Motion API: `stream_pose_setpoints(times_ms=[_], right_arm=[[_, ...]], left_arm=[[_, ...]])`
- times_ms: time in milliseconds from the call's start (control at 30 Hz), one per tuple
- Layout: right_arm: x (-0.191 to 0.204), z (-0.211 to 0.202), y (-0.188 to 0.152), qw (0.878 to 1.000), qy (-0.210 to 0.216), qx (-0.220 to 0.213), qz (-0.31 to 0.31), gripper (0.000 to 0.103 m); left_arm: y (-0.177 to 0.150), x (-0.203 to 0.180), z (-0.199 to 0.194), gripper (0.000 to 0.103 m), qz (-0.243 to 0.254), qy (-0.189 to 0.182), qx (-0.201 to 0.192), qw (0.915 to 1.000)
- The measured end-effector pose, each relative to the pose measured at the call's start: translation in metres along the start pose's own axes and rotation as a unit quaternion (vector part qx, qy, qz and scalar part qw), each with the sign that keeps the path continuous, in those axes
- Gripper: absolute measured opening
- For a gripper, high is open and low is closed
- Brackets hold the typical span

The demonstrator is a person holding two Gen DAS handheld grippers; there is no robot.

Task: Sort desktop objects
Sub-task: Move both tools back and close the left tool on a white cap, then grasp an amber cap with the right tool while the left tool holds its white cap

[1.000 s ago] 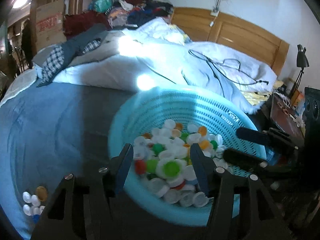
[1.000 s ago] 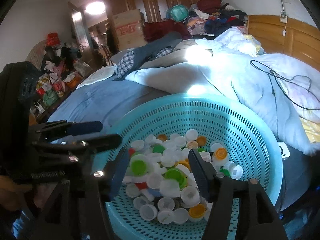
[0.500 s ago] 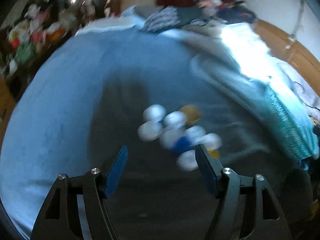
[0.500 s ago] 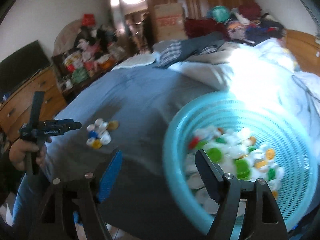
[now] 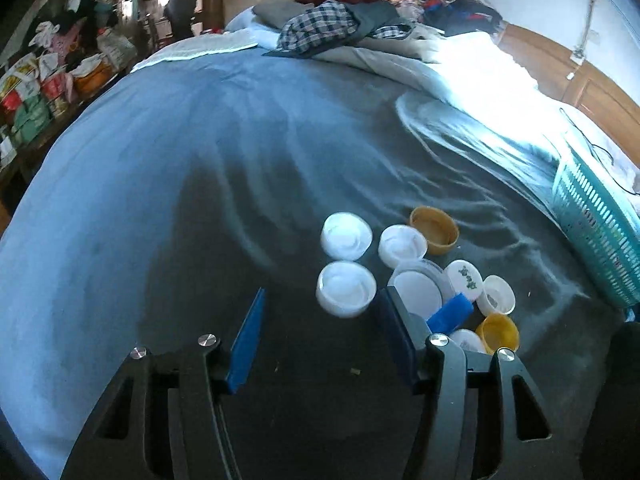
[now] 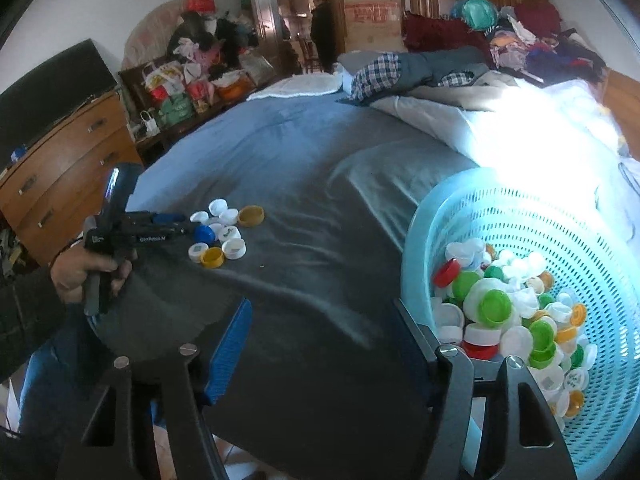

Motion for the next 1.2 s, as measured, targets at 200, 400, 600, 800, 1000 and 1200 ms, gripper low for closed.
stream_pose_setpoints(times_ms=[200, 400, 600, 800, 1000, 1200], right_arm=[[0.025, 0.033, 0.011, 1.0, 0.022, 0.016, -0.014, 0.066], [0.05, 0.07, 0.04, 0.998, 0.051, 0.016, -0.02, 0.051], [0.064, 0.145, 0.066, 0.995, 0.051, 0.052, -0.069, 0.048], [0.065, 0.209, 0.055, 0.98, 0.029, 0.111, -0.16, 0.046], [0.084, 0.217, 0.056, 0.976, 0.064, 0.096, -0.184, 0.046], [0.11, 0.232, 0.059, 0.972, 0.08, 0.083, -0.204, 0.046]], left_arm=[[0.011, -0.006, 0.008, 0.046, 0.024, 0.0, 0.009, 0.9997], [0.007, 0.002, 0.001, 0.025, -0.007, -0.009, -0.017, 0.9998], [0.005, 0.023, -0.005, 0.025, -0.072, -0.027, -0.042, 0.9962], [0.005, 0.022, -0.005, 0.025, -0.07, -0.035, -0.042, 0.996], [0.006, 0.023, -0.004, 0.025, -0.076, -0.048, -0.041, 0.9951], [0.007, 0.024, -0.002, 0.025, -0.081, -0.054, -0.04, 0.9944]])
Point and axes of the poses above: each gripper's, at about its wrist camera, not at the fingertips, and z roughly the way its jaws point, x to its left, y to its top, the point moved 10 cm from there along z, roughly the way its jaws point, and after that the axes turned 4 degrees about z, right-handed, at the moved point
